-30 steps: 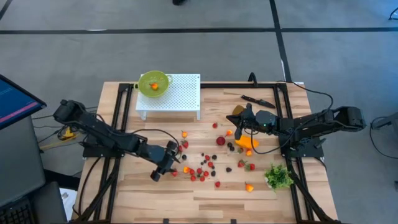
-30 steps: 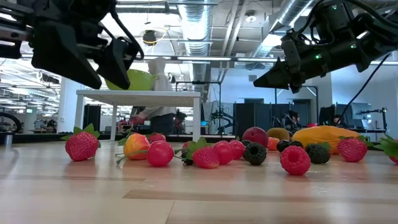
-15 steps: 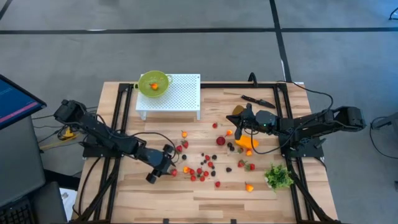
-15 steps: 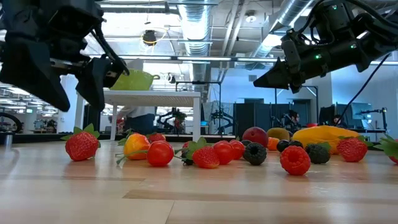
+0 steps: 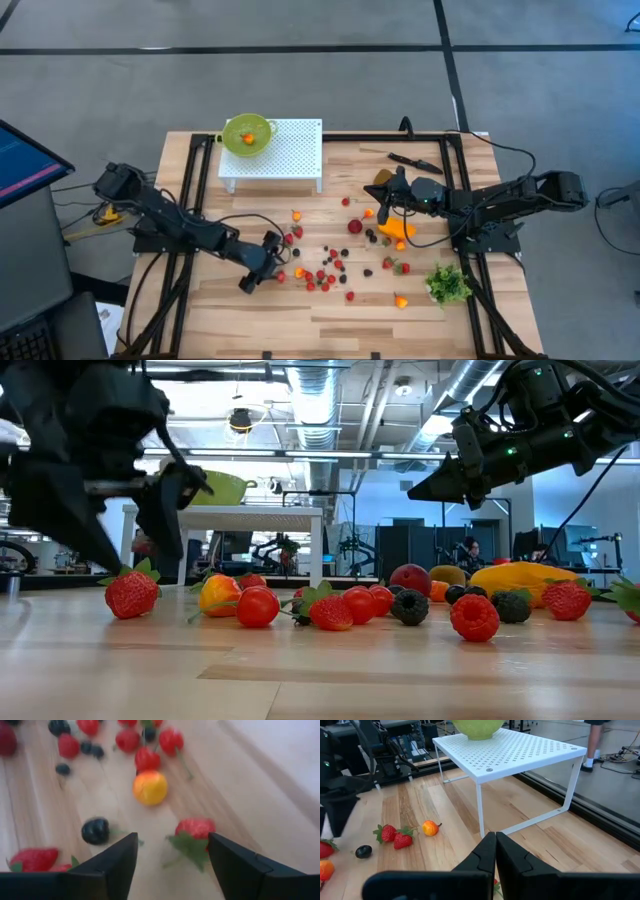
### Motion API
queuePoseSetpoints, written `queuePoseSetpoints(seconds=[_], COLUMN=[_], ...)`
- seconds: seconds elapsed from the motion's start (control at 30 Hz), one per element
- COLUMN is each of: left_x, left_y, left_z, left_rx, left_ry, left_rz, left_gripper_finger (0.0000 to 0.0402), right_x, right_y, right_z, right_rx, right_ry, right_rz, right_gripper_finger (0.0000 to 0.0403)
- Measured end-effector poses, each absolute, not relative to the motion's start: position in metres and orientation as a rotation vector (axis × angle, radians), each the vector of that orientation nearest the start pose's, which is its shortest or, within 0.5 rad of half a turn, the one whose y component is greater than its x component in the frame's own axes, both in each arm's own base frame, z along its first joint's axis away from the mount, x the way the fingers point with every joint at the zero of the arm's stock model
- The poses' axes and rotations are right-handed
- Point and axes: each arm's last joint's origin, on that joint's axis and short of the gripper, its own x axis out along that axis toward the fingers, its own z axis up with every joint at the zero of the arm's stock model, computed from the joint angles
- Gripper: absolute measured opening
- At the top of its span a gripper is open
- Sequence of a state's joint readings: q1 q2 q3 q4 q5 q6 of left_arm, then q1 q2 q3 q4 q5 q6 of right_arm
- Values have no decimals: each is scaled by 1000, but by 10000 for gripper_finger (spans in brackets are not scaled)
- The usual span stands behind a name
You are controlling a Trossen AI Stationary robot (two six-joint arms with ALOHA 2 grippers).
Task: Pick & Place Fruit
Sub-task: Put the strawberry into the green strainer bowl
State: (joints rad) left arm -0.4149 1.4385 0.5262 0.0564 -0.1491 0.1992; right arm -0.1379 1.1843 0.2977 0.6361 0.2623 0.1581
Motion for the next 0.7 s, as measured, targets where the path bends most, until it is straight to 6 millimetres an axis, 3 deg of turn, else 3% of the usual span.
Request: queuePoseSetpoints(seconds=[0.23, 0.7], left_x=[230, 239], left_y=[-97, -100], left_z=[123, 120], left_rx=[430, 419], left_ry=[837, 758], left_rz=[-341, -329], left_gripper_finger=[273, 248], right_x=[212, 212], right_y=[-37, -37], right_z=[172, 172], right_rx=[140, 140], right_ry=[220, 219], right_rz=[-417, -417], right_gripper_finger=[6, 6])
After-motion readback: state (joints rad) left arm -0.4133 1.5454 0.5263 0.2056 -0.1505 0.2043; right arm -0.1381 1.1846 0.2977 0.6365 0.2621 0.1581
